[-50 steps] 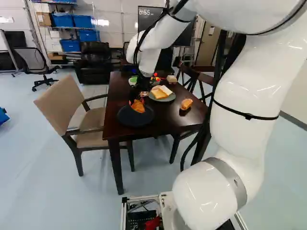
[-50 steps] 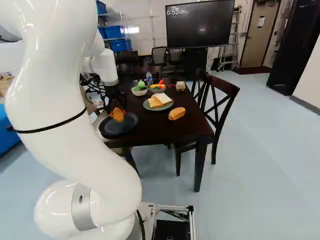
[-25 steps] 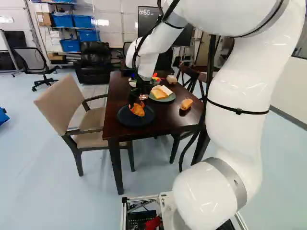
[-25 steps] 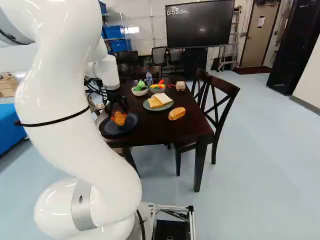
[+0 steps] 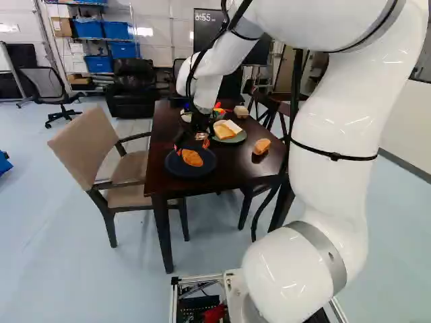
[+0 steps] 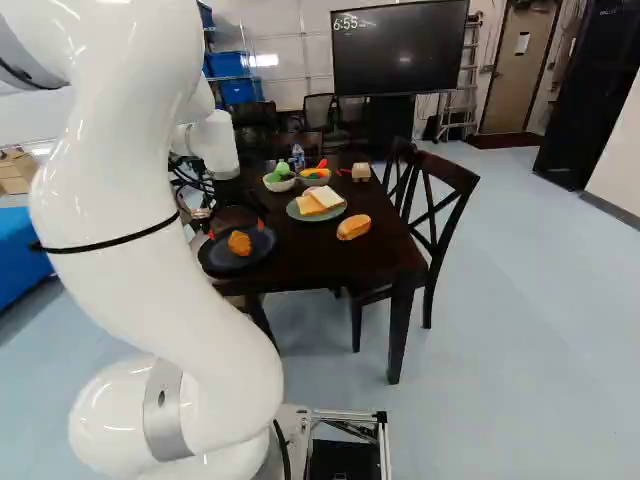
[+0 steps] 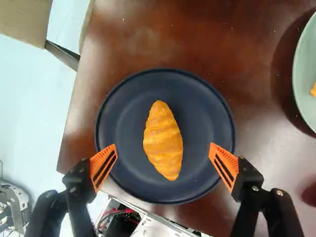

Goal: Move the croissant to the empty plate

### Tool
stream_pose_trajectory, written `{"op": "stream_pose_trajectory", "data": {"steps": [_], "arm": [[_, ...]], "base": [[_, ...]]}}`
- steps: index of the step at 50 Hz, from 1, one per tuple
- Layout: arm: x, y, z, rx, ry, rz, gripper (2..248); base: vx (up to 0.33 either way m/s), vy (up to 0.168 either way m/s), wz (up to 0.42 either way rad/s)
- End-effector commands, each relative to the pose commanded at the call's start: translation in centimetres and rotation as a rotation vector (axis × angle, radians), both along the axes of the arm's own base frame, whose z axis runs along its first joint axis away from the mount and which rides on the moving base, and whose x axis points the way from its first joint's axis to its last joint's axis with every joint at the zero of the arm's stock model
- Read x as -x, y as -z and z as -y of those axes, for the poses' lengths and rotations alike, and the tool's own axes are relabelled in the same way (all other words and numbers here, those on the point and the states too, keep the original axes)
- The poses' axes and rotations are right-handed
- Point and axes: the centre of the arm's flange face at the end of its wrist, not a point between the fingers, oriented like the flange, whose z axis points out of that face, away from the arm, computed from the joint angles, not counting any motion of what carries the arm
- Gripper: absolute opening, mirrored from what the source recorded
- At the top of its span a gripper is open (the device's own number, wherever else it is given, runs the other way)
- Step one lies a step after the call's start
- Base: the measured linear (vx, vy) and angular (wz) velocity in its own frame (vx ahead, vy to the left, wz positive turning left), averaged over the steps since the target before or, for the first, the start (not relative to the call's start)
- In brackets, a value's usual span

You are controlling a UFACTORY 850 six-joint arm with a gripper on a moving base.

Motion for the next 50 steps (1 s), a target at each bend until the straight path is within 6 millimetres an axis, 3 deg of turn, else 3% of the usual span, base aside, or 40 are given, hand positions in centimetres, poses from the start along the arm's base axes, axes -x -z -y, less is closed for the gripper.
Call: {"op": "stream_pose_trajectory", "data": {"steps": [35,50], "arm": [[1.8,-4.5,0.5,-0.025,0.0,0.082,247],[1.8,-4.5,0.5,-0.025,0.0,0.082,247]], "base": [[0.0,0.0,0.0],[0.0,0.0,0.0]]}}
